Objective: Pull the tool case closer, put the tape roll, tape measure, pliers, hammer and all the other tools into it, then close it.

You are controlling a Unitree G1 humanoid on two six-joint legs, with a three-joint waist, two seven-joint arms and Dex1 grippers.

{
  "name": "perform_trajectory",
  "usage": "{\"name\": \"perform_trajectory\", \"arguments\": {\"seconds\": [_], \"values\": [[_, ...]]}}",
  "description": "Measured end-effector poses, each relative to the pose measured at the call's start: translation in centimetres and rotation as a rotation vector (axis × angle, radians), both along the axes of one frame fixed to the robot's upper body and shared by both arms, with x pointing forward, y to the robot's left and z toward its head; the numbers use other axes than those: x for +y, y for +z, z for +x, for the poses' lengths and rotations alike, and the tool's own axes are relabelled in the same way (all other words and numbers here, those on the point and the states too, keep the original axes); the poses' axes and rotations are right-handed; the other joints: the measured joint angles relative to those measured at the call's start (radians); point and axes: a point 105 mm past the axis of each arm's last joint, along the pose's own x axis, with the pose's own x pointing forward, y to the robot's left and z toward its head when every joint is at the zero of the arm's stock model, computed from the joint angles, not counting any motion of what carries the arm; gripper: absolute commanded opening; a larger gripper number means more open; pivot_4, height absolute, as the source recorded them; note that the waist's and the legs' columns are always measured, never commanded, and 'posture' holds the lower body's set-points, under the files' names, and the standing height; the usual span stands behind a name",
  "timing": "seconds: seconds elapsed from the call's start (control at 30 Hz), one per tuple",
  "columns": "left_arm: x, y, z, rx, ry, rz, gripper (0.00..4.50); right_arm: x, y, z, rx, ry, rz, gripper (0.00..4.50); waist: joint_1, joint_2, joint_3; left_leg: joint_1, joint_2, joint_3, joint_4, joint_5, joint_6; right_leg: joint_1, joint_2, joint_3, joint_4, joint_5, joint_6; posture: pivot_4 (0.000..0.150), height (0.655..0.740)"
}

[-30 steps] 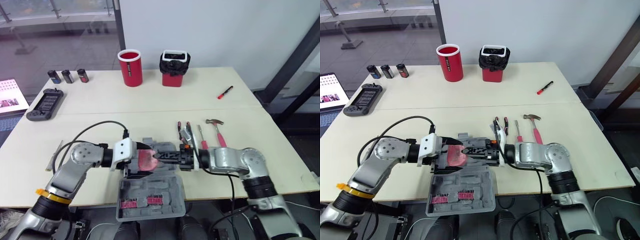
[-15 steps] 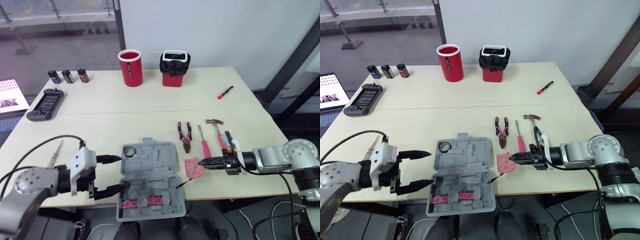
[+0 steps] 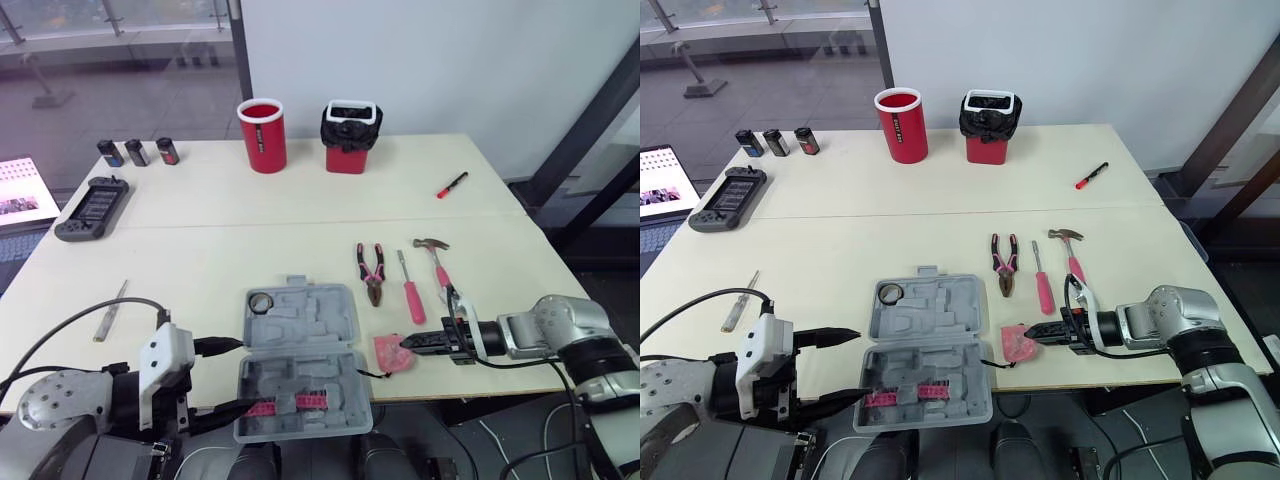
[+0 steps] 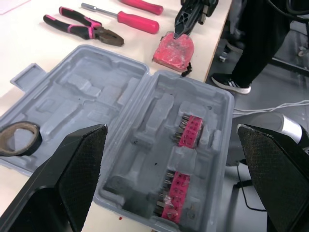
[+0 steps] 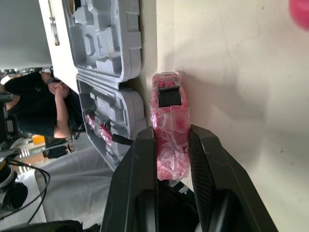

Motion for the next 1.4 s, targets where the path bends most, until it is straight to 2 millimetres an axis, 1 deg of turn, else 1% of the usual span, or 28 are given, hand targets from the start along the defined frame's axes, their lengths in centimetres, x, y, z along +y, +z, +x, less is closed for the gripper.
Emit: {"name": "perform_trajectory", "arguments": {"seconds": [0.13, 0.23, 0.27, 0.33, 0.4, 0.43, 0.5, 0.57, 0.6, 0.67, 0.73, 0.8, 0.87, 0.97, 1.03, 1.1, 1.23, 1.4], "values": [[0.0, 0.2, 0.3, -0.011, 0.001, 0.001, 4.5, -0.1, -0.2, 1.2, -0.027, -0.004, 0.016, 0.39, -0.002, -0.001, 0.0, 0.001, 0.0, 0.0, 0.0, 0.0, 0.0, 0.002, 0.0, 0.0, -0.001, 0.0, 0.0, 0.15, 0.74], [-0.1, 0.4, 0.4, -0.021, -0.003, 0.002, 4.5, -0.4, -0.3, 1.4, -0.03, -0.003, 0.026, 0.39, -0.003, 0.0, -0.001, 0.002, 0.0, 0.0, 0.0, 0.0, 0.0, 0.002, 0.0, 0.0, -0.001, 0.001, 0.0, 0.15, 0.74], [-0.1, 0.4, 0.4, -0.018, -0.003, 0.002, 4.5, -0.5, -0.3, 1.3, -0.033, 0.002, 0.025, 1.44, -0.002, 0.0, -0.001, 0.002, 0.0, 0.0, 0.0, 0.0, 0.0, 0.002, 0.0, 0.0, -0.001, 0.001, 0.0, 0.15, 0.74], [0.0, 0.2, 0.4, -0.007, 0.0, -0.001, 4.5, -1.4, -0.9, 1.2, -0.023, -0.001, -0.036, 2.28, 0.002, 0.0, 0.0, 0.001, 0.0, 0.0, 0.0, 0.0, 0.0, 0.002, 0.0, 0.0, -0.001, 0.001, 0.0, 0.15, 0.74], [0.2, 0.1, 0.4, 0.023, 0.007, -0.022, 4.5, -1.4, -0.5, 1.1, -0.026, 0.007, -0.018, 3.25, 0.001, 0.0, 0.0, 0.001, 0.0, 0.0, 0.0, 0.0, 0.0, 0.001, 0.0, 0.0, -0.001, 0.0, 0.0, 0.15, 0.74], [0.2, 0.2, 0.4, 0.051, 0.016, -0.049, 4.5, -1.5, 0.0, 1.0, -0.03, 0.018, -0.015, 3.92, 0.0, 0.0, 0.0, 0.001, 0.0, 0.0, 0.0, 0.0, 0.0, 0.001, 0.0, 0.0, -0.001, 0.0, 0.0, 0.15, 0.74], [0.5, 0.4, 0.6, 0.062, 0.033, -0.066, 4.5, -2.3, 0.6, 0.7, -0.032, 0.017, -0.037, 4.41, 0.003, 0.001, 0.0, 0.0, -0.001, 0.0, 0.0, 0.0, 0.0, 0.001, -0.001, 0.0, -0.001, 0.0, 0.0, 0.15, 0.74], [1.0, 0.5, 0.9, 0.068, 0.055, -0.074, 4.5, -3.6, 1.6, 0.6, -0.047, -0.001, -0.075, 4.41, 0.006, 0.002, 0.001, 0.0, -0.001, 0.0, 0.0, 0.0, 0.0, 0.001, -0.001, 0.0, -0.001, 0.0, 0.0, 0.15, 0.74], [1.1, 0.5, 1.0, 0.076, 0.062, -0.084, 4.5, -4.3, 2.5, 0.7, -0.084, -0.004, -0.099, 4.41, 0.005, 0.002, 0.001, 0.0, -0.001, 0.0, 0.0, 0.0, 0.0, 0.001, -0.001, 0.0, -0.001, 0.0, 0.0, 0.15, 0.74], [1.2, 0.3, 1.1, 0.087, 0.069, -0.083, 4.5, -4.6, 4.3, 1.2, -0.226, 0.022, -0.138, 4.41, 0.003, 0.001, 0.001, 0.0, -0.001, 0.0, -0.001, 0.0, 0.0, 0.001, -0.001, 0.0, -0.002, 0.0, 0.0, 0.15, 0.74], [1.2, 0.2, 1.2, 0.074, 0.058, -0.073, 4.5, -4.0, 6.2, 1.9, -0.475, 0.068, -0.171, 4.41, -0.002, 0.001, 0.0, 0.001, 0.0, 0.0, -0.001, 0.0, 0.0, 0.001, -0.001, -0.001, -0.002, 0.0, 0.0, 0.15, 0.74], [1.1, 0.3, 1.5, 0.035, 0.059, -0.077, 4.5, -2.8, 7.7, 1.8, -0.759, 0.16, -0.225, 4.41, 0.0, 0.002, 0.0, 0.001, 0.0, 0.001, -0.002, 0.0, 0.0, 0.001, -0.001, -0.001, -0.002, 0.0, 0.001, 0.15, 0.74], [1.2, 0.5, 2.2, -0.02, 0.089, -0.103, 4.5, -1.7, 7.9, 1.0, -0.936, 0.287, -0.317, 4.41, 0.002, 0.002, 0.0, 0.001, 0.0, 0.001, -0.001, 0.0, 0.0, 0.001, -0.001, 0.0, -0.002, 0.0, 0.001, 0.15, 0.74], [1.1, 0.3, 2.7, -0.054, 0.11, -0.137, 4.5, -0.6, 7.2, 0.1, -1.097, 0.476, -0.439, 4.41, 0.003, 0.002, 0.0, 0.001, -0.001, 0.001, 0.0, 0.0, -0.001, 0.002, -0.001, 0.0, -0.003, 0.001, 0.001, 0.15, 0.74], [1.2, 0.1, 2.9, -0.047, 0.115, -0.141, 4.5, -0.3, 6.3, -0.8, -1.124, 0.578, -0.449, 4.41, 0.003, 0.001, 0.0, 0.001, -0.001, 0.001, 0.0, 0.0, -0.001, 0.002, -0.001, 0.0, -0.003, 0.001, 0.001, 0.15, 0.74], [1.2, -0.1, 2.8, -0.033, 0.108, -0.141, 4.5, -0.1, 4.8, -1.4, -1.119, 0.666, -0.445, 4.41, 0.003, 0.002, 0.0, 0.001, -0.001, 0.001, 0.0, 0.0, -0.001, 0.002, -0.001, 0.0, -0.003, 0.001, 0.001, 0.15, 0.74], [1.1, -0.1, 3.0, -0.036, 0.088, -0.132, 4.5, -0.5, 2.7, -1.2, -1.147, 0.786, -0.511, 4.41, 0.001, 0.001, 0.0, 0.001, -0.001, 0.001, 0.0, 0.0, -0.001, 0.002, -0.001, 0.0, -0.003, 0.001, 0.001, 0.15, 0.74], [0.9, -1.2, 2.0, 0.01, 0.063, -0.11, 4.5, 0.8, 0.7, -0.4, -1.167, 0.834, -0.482, 4.41, -0.004, 0.002, 0.0, 0.003, 0.0, 0.002, -0.001, 0.0, 0.0, 0.002, -0.001, 0.0, -0.002, 0.001, 0.001, 0.15, 0.74]]}}
